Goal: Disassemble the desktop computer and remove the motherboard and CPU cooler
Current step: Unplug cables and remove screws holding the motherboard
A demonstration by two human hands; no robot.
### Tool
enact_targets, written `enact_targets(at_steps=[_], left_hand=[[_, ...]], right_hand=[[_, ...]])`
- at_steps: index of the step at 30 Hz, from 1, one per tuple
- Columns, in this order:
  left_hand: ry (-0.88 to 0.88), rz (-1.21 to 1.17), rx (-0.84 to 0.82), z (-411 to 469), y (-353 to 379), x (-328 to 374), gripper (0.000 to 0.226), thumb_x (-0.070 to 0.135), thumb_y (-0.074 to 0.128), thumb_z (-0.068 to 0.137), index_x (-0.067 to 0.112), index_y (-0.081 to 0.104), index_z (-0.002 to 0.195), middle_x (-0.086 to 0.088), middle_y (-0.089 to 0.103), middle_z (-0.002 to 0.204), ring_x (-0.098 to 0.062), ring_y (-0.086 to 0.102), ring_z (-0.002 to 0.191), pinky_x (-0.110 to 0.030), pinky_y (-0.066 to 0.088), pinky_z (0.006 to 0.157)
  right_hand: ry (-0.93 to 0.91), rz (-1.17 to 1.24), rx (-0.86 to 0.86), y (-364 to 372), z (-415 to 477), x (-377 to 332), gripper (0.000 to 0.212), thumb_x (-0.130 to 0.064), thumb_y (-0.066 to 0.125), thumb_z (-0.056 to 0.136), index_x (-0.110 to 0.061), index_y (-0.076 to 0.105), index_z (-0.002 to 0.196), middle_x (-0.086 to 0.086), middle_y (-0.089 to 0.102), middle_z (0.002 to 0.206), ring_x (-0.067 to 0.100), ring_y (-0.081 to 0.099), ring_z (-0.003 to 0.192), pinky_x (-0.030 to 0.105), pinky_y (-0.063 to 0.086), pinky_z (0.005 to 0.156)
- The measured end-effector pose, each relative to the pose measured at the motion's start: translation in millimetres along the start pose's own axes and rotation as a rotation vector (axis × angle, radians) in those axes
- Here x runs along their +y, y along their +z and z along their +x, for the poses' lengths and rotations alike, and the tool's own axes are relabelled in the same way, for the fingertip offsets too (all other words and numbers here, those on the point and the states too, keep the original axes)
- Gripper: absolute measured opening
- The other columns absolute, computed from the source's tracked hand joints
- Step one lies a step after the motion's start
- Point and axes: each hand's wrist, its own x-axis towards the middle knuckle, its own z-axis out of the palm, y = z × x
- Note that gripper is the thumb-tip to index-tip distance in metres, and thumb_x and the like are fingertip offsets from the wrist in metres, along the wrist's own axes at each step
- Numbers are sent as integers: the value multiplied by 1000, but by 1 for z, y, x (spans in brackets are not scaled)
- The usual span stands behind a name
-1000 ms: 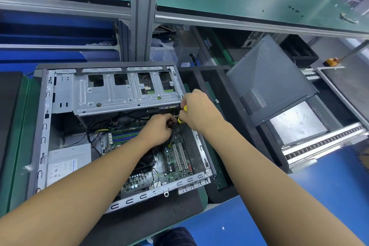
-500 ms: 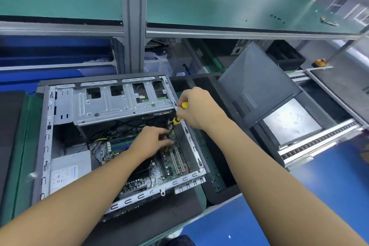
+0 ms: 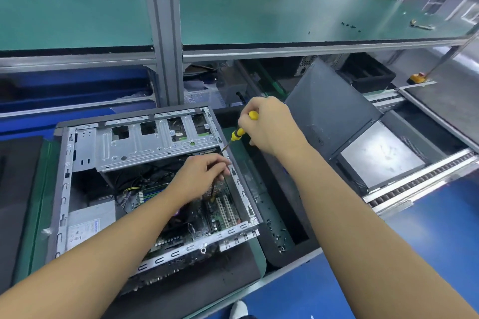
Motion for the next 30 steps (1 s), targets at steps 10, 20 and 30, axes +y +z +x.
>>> enact_targets(at_steps=[10, 20, 30], left_hand=[[43, 549, -323, 52, 107, 64, 23, 25, 47, 102, 30, 67, 111, 23, 73, 95, 9, 57, 73, -26, 51, 74], [-145, 652, -399, 70, 169, 59, 37, 31, 30, 105, 23, 60, 125, 2, 68, 120, -22, 57, 117, -41, 47, 97], [-106, 299, 151, 25, 66, 53, 22, 21, 43, 100, 29, 63, 103, 18, 70, 83, 1, 54, 47, -10, 36, 44]], right_hand=[[55, -49, 3, -48, -10, 80, 10, -17, 61, 88, -20, 52, 91, -6, 37, 90, 6, 42, 67, 18, 25, 51], [107, -32, -94, -59, -13, 147, 7, -12, 56, 87, -17, 53, 92, -1, 47, 97, 6, 44, 71, 22, 30, 53], [-94, 138, -89, -22, 16, 77, 5, -16, 52, 96, -17, 55, 100, -9, 55, 78, 6, 54, 58, 14, 40, 45]])
